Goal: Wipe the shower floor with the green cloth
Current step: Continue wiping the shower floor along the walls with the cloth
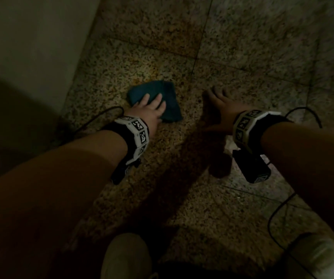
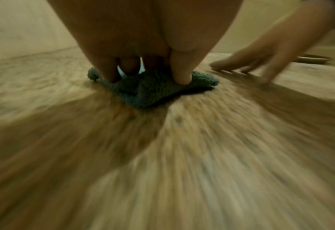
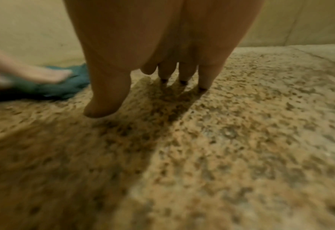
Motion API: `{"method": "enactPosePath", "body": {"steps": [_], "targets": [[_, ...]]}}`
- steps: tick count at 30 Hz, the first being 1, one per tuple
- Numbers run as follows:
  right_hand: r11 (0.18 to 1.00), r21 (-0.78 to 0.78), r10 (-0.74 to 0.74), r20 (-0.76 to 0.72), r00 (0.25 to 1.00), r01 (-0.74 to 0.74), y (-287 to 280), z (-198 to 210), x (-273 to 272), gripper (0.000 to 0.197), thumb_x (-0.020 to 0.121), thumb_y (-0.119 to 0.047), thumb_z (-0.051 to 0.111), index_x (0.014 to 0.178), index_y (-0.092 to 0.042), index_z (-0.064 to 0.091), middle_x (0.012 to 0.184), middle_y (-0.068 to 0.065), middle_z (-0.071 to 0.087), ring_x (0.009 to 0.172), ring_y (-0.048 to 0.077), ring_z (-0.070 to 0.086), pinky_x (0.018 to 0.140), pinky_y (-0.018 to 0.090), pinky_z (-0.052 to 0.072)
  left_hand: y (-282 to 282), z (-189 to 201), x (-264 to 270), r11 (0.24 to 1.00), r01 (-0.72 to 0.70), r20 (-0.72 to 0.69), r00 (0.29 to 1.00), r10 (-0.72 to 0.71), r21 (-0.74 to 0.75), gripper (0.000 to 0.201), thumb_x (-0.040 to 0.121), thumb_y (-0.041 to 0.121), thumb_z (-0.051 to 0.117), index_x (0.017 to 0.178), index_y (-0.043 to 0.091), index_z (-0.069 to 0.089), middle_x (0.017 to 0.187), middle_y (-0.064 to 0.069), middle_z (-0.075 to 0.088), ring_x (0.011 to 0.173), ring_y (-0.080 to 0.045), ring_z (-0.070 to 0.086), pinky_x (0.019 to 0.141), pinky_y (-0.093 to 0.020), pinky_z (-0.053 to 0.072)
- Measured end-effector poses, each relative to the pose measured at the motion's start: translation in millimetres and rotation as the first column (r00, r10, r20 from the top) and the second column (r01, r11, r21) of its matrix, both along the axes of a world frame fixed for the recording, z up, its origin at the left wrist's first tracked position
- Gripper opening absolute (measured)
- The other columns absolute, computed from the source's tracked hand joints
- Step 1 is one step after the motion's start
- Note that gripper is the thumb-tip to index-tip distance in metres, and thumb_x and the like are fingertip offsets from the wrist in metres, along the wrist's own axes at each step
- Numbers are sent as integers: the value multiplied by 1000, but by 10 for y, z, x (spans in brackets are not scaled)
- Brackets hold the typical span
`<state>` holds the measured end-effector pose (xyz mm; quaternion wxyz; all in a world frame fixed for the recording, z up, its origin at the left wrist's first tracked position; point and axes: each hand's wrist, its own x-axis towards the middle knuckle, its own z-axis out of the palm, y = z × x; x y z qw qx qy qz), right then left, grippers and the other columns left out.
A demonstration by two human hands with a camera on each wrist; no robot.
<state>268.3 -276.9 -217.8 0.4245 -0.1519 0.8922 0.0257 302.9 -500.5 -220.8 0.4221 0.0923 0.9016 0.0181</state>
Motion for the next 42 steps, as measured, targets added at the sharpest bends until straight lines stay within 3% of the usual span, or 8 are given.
{"method": "enactPosePath", "body": {"steps": [6,14,19,24,27,30,36,42], "targets": [[999,-4,-32,16,999,32,32,-12,9,106,81,-62,59,148,-32,-18,155,-9,-26,146,21,-12,113,51,19,213,-163,-685,999,-43,-91,995,44,7,54,104,27,25,152,18,1,158,-1,-13,144,-34,-9,116,-43,5],[998,-9,-55,82,995,56,-1,21,-45,103,88,-45,62,147,-31,-20,153,-8,-30,144,20,-19,116,43,10,354,-208,-1198,999,1,-148,989,-6,-32,56,104,29,26,152,16,0,158,-6,-10,143,-38,-5,113,-51,10],[1000,4,-27,80,996,26,-16,26,-35,106,85,-50,62,147,-28,-21,153,-5,-32,144,22,-20,116,44,7,363,-130,-970,1000,1,-152,988,-5,-27,55,104,29,24,152,17,0,158,-4,-10,144,-35,-5,115,-48,8],[999,33,-30,49,998,29,-36,-4,-16,103,86,-52,58,148,-27,-20,153,-4,-32,144,23,-20,116,46,9,352,-77,-328,997,73,-138,988,-71,11,55,104,28,25,152,20,-2,158,-1,-11,144,-33,-8,116,-45,7],[995,39,-89,5,996,89,80,-61,63,103,82,-62,56,148,-33,-18,153,-5,-31,144,23,-18,116,53,15,313,-63,20,988,155,-102,983,-152,27,56,103,34,24,152,21,-1,158,2,-11,145,-31,-8,115,-44,9],[981,73,-181,-4,983,181,317,-80,155,104,80,-69,54,147,-37,-18,153,-5,-31,145,23,-17,118,51,9,330,-28,238,988,156,-66,986,-154,15,54,104,32,21,151,25,-4,157,6,-16,145,-27,-13,116,-40,5],[985,127,-121,-7,993,121,480,-40,216,104,80,-71,50,147,-32,-20,153,-3,-32,145,24,-17,118,48,9,328,-30,222,985,171,-58,984,-170,28,55,103,34,23,151,25,-2,157,5,-15,145,-28,-11,116,-42,7],[987,50,-151,7,989,151,523,-59,214,100,84,-63,53,149,-33,-16,154,-4,-30,145,24,-17,118,49,6,542,-48,-223,989,149,-44,988,-149,4,53,104,31,22,151,24,-1,158,2,-14,144,-32,-9,115,-44,7]]}}
